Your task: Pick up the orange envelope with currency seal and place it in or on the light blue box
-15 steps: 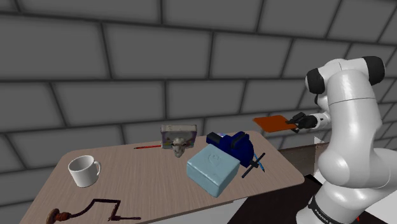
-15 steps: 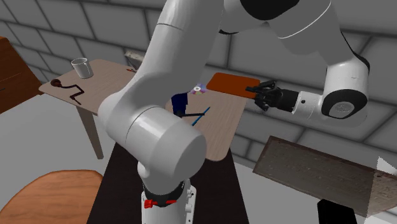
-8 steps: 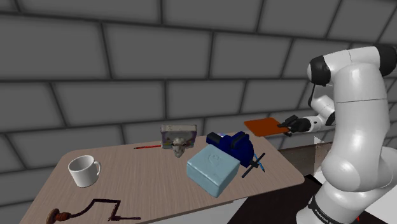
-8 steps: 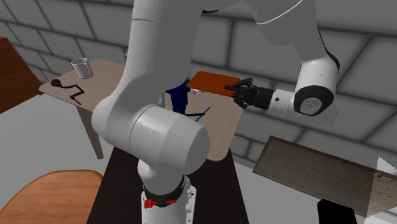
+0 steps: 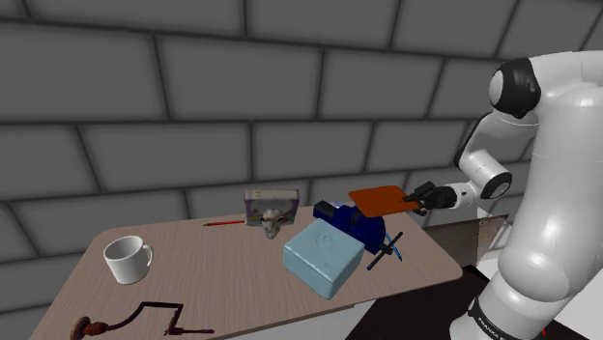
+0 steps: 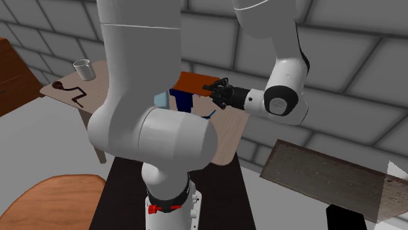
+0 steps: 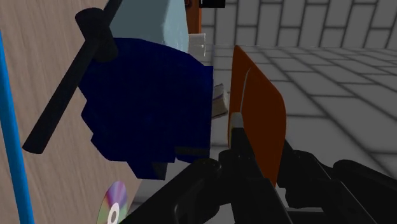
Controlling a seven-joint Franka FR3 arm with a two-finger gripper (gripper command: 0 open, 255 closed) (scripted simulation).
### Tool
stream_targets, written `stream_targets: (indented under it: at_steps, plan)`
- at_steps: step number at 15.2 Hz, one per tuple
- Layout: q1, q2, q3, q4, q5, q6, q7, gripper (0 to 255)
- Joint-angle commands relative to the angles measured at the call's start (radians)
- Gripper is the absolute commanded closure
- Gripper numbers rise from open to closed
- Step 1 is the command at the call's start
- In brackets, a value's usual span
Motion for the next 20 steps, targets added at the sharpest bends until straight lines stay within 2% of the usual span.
stream_targets:
  at_steps: [1,8,11,14,17,20]
  plan:
    - [0.046,-0.07,-0.002,-0.078,0.013,0.066,0.006,255]
    - [0.178,-0.297,0.064,-0.3,0.131,0.296,0.039,255]
    - [0.23,-0.372,0.121,-0.376,0.222,0.382,0.04,255]
    - [0.293,-0.428,0.191,-0.436,0.343,0.453,0.031,255]
    - [0.378,-0.466,0.277,-0.48,0.508,0.514,0.012,255]
    - [0.391,-0.371,0.27,-0.46,0.53,0.462,-0.046,255]
